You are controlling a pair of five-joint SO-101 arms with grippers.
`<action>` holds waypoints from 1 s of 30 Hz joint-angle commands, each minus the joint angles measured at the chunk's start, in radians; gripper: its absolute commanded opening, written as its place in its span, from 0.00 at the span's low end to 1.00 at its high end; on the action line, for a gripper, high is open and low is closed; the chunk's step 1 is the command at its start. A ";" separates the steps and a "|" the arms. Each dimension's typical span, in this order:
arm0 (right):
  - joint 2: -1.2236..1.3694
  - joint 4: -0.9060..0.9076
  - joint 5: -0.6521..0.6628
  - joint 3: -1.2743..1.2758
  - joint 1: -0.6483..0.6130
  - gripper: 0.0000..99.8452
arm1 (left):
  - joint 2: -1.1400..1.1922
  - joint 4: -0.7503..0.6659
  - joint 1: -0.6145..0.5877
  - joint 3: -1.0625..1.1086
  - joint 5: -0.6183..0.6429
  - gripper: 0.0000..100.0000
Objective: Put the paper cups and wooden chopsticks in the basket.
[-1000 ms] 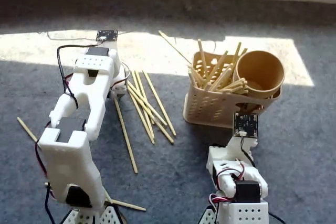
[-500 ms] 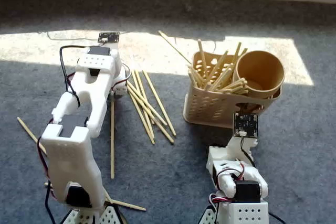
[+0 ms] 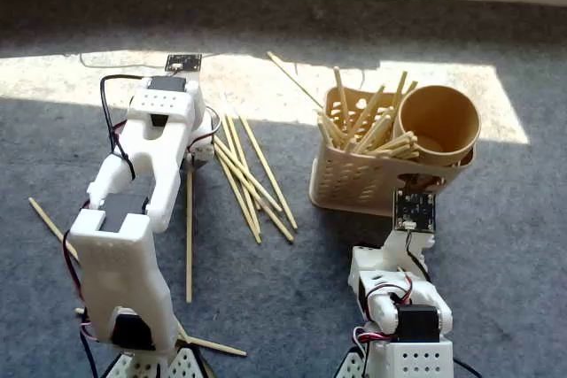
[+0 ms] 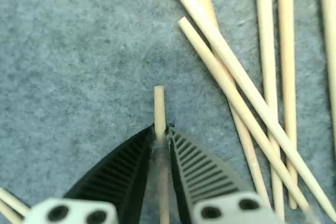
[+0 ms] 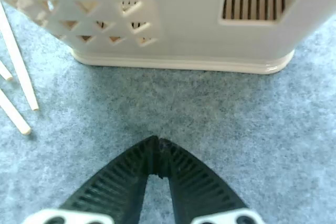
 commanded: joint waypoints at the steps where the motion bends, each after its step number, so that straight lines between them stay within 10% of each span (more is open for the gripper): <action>1: -0.002 0.007 0.009 0.102 -0.007 0.01 | -0.143 -0.002 0.015 0.025 -0.015 0.00; 30: -0.002 0.007 0.009 0.102 -0.007 0.01 | -0.998 -0.344 0.147 0.630 -0.015 0.00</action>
